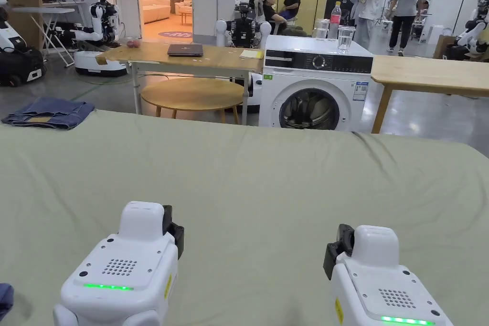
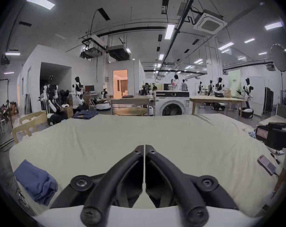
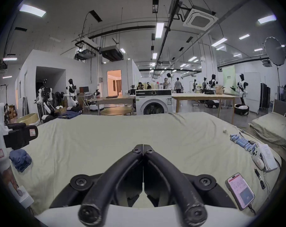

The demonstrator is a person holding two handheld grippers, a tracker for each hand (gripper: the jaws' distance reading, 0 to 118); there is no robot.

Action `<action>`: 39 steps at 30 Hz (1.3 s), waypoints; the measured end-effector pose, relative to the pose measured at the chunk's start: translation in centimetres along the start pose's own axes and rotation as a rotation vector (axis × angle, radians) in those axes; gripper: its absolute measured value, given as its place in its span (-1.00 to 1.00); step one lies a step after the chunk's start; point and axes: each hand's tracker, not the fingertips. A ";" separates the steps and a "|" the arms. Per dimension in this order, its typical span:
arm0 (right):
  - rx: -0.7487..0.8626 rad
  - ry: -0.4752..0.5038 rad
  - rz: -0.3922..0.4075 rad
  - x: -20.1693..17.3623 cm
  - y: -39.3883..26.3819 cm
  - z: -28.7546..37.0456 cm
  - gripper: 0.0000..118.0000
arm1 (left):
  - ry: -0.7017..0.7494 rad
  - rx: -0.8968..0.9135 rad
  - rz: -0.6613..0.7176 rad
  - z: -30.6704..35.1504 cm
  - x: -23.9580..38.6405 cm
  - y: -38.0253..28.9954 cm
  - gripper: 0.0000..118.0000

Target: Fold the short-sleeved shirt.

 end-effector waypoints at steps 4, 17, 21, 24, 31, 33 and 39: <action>-0.001 0.008 -0.010 -0.2 -0.1 0.1 -1.00 | -0.014 0.012 0.028 0.3 -0.1 0.1 -1.00; 0.030 -0.022 0.044 -0.6 -0.5 -0.3 0.14 | 0.030 0.020 0.024 0.2 -0.5 0.5 -0.30; 0.038 -0.061 0.072 -1.2 -0.2 -0.6 0.56 | 0.054 0.032 0.037 0.3 -0.9 0.5 0.38; 0.031 -0.060 0.072 -1.2 -0.1 -0.8 0.69 | 0.037 0.059 0.051 0.6 -1.2 0.7 0.50; 0.046 -0.057 0.036 -1.3 0.2 -0.7 0.69 | 0.022 0.112 0.085 0.7 -1.8 1.6 0.51; 0.043 -0.044 0.068 -1.4 0.5 -0.9 0.69 | -0.017 0.129 0.104 0.6 -2.5 1.8 0.51; 0.037 -0.015 0.035 -0.9 1.2 -1.4 0.69 | 0.029 0.129 0.004 0.3 -2.5 2.0 0.51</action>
